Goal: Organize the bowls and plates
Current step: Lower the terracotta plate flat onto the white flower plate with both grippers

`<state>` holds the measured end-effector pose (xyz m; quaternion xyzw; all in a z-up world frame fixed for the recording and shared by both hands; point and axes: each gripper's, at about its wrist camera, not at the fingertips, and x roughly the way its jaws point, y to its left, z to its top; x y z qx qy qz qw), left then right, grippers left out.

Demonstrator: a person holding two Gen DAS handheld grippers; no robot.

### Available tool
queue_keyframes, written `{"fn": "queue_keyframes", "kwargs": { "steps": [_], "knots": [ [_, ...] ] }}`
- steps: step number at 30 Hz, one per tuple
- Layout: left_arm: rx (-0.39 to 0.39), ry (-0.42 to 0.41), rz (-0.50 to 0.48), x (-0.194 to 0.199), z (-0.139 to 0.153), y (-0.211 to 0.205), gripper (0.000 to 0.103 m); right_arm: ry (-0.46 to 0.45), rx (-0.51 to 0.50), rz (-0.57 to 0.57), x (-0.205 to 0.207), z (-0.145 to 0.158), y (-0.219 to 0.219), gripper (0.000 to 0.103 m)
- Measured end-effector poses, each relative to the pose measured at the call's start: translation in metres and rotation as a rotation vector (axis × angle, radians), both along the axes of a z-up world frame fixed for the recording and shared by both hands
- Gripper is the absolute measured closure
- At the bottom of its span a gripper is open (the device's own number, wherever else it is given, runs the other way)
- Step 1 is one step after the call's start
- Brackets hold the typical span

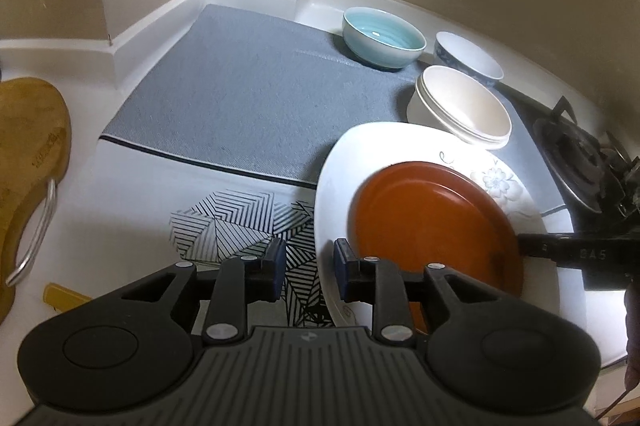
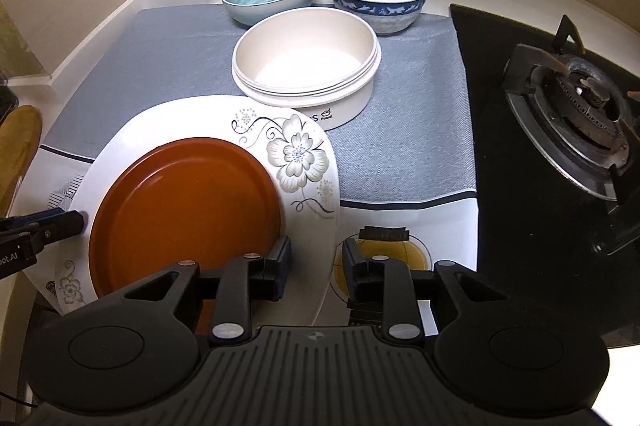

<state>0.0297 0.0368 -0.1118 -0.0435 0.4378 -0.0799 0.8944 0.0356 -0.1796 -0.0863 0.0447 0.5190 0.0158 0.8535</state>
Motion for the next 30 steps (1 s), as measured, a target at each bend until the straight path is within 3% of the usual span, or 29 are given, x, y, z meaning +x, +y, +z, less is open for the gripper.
{"fn": "queue_keyframes", "kwargs": {
  "steps": [20, 30],
  "knots": [
    [-0.068, 0.029, -0.015, 0.003, -0.008, 0.004, 0.075, 0.007, 0.016, 0.026, 0.001, -0.003, 0.0, 0.071],
    [-0.086, 0.038, -0.075, 0.005, -0.011, 0.0, 0.08, -0.008, 0.014, 0.017, -0.002, -0.002, 0.001, 0.073]
  ]
}}
